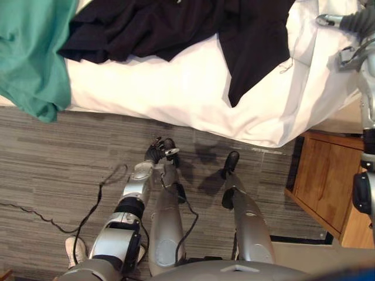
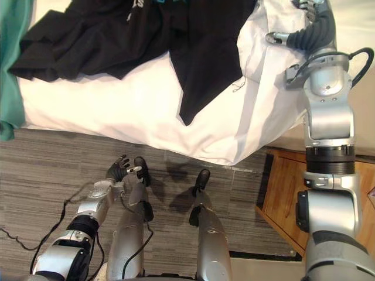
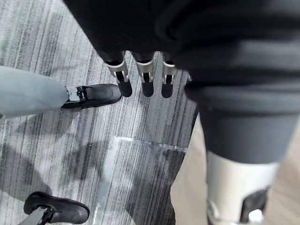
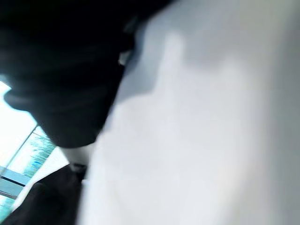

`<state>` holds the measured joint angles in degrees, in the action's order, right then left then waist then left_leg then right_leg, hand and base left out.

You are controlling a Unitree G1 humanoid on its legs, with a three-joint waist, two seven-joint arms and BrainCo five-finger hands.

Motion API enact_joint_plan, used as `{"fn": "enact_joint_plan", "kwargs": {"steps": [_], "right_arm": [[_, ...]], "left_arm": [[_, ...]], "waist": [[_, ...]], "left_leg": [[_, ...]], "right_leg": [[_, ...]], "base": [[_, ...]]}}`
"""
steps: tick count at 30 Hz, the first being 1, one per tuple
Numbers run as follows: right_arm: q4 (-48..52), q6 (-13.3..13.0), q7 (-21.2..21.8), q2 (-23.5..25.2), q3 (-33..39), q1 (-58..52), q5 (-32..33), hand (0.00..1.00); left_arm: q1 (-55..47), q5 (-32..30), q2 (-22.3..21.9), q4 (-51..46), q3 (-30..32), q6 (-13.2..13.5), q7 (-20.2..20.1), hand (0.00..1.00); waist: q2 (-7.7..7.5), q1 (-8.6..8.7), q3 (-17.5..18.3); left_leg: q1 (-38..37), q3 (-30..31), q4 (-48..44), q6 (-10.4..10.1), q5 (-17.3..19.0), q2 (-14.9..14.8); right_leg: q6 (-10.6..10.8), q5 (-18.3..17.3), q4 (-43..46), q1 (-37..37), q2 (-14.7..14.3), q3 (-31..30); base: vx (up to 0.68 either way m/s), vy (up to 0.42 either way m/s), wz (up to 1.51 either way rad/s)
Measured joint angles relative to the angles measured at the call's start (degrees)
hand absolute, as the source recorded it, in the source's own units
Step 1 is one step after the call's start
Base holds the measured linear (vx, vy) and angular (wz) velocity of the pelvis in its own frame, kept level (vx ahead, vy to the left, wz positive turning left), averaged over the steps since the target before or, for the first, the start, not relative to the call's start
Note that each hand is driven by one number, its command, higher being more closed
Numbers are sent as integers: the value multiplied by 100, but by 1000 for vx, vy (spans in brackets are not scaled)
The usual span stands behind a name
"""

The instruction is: Tidy the bed and pick cloth on bed and put in laundry

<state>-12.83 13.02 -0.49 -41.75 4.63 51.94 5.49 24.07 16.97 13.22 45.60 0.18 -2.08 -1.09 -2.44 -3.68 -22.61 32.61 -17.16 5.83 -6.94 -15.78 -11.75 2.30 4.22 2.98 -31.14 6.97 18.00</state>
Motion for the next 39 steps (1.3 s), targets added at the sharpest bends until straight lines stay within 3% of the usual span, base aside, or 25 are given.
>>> {"fn": "enact_joint_plan", "kwargs": {"steps": [7,11,17,19,22,23,28,34,39], "right_arm": [[116,-749,6,-12,496,-1254,691,100],[465,-1158,-148,16,1123,-2245,1012,100],[504,-1581,-679,624,1884,-3270,1274,100],[529,-1707,-869,920,2246,-3680,1503,100],[529,-1744,-1057,1264,2465,-4037,1695,100],[530,-1802,-1106,1397,2468,-4169,1758,0],[676,-1986,-1262,2061,2611,-4300,2225,0],[423,-2099,-1634,3046,2898,-4563,2532,0],[395,-2299,-1973,3402,3299,-5159,2529,0]], "left_arm": [[-316,54,98,-335,35,4,-104,0],[-542,49,110,-379,48,16,-100,0],[-944,59,61,-372,214,28,-99,0],[-1166,69,18,-338,236,83,-101,0],[-1412,69,-130,-241,273,193,-105,0],[-1514,68,-206,-132,273,252,-107,0],[-1776,69,-454,97,411,368,-160,0],[-2149,165,-620,175,841,571,-211,0],[-2397,160,-775,260,1051,629,-403,0]], "waist": [[-3,-17,3],[-8,14,16],[-48,91,93],[-49,113,266],[-25,153,436],[-24,168,562],[22,248,715],[21,286,748],[-2,421,1008]], "left_leg": [[-469,-334,-2,-14,-40,-21],[-677,-537,13,112,119,-50],[-1193,-889,-5,104,133,-59],[-1349,-1046,7,59,169,-81],[-1599,-1174,13,49,265,-119],[-1667,-1250,14,34,289,-128],[-1966,-1426,14,158,486,-129],[-2413,-1571,3,74,563,-75],[-2689,-1830,-1,-4,623,-94]], "right_leg": [[7,-115,12,483,5,25],[22,-104,-100,709,-28,0],[47,-85,-248,1170,-46,-170],[48,-85,-256,1237,-64,-302],[50,-89,-292,1423,-103,-370],[50,-93,-294,1450,-115,-454],[75,-128,-295,1668,-121,-559],[125,-282,-247,2064,-62,-625],[133,-390,-183,2208,-70,-734]], "base": [[54,-18,2],[55,-21,-4],[47,-26,-13],[26,-31,-27],[19,-25,-24],[31,-30,-27],[22,-7,-11],[82,5,-3],[89,-11,-14]]}}
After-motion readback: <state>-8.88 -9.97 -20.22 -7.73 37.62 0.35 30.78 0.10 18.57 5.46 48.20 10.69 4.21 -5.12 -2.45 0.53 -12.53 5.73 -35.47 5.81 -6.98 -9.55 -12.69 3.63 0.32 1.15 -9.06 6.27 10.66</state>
